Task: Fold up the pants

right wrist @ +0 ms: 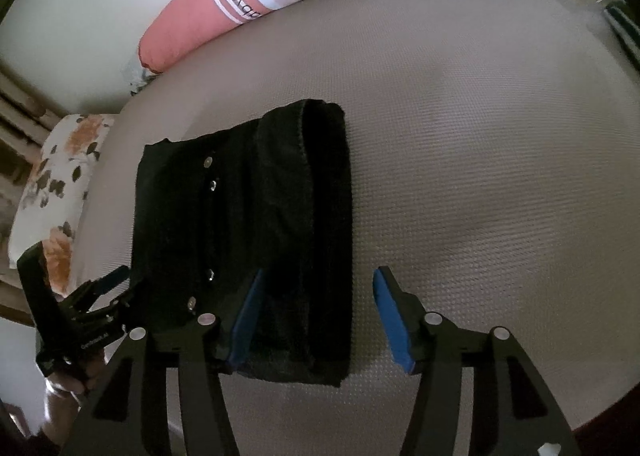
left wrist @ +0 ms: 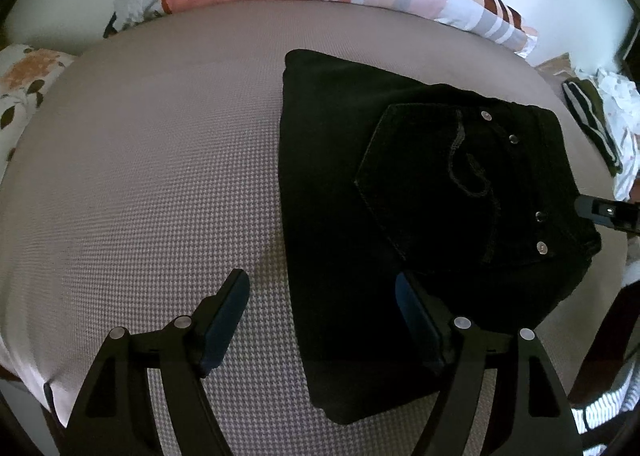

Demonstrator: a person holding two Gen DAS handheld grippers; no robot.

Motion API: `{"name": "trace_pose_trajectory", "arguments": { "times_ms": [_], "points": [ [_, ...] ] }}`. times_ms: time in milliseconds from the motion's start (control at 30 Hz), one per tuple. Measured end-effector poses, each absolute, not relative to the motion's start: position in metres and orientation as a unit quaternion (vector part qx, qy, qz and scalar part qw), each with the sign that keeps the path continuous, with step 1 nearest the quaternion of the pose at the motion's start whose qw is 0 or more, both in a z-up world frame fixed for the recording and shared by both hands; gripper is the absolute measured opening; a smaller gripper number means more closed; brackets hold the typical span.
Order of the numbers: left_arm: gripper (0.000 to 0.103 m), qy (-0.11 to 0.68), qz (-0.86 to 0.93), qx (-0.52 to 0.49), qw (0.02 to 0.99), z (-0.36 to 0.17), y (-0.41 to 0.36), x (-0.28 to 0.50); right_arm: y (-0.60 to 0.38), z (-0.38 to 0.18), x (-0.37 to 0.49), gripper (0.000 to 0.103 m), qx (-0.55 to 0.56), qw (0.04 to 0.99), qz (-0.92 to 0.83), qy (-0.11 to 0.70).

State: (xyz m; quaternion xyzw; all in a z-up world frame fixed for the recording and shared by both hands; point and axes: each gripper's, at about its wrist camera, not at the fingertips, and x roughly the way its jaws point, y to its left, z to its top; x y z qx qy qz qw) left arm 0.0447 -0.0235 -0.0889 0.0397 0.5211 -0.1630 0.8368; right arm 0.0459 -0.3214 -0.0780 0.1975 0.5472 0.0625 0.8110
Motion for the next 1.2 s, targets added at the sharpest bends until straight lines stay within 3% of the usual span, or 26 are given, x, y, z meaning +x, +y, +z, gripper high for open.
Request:
{"name": "trace_pose_trajectory", "arguments": {
  "times_ms": [267,800,1067,1200],
  "points": [
    [0.076,0.533,-0.210,-0.029,0.819,-0.085,-0.003,0.060,-0.340,-0.100,0.053,0.054,0.273,0.780,0.126,0.548],
    [0.076,0.578,-0.281,-0.145,0.752,-0.097,0.008,0.107,-0.355,-0.119,0.079,0.053,0.319,0.743,0.212,0.549],
    [0.072,0.584,-0.315,-0.152,0.733,-0.099,0.000,0.122,-0.355,-0.126,0.091,0.050,0.323,0.732,0.244,0.548],
    [0.061,0.581,-0.324,-0.135,0.734,-0.100,-0.003,0.124,-0.352,-0.131,0.099,0.048,0.335,0.720,0.263,0.549]
  ]
}}
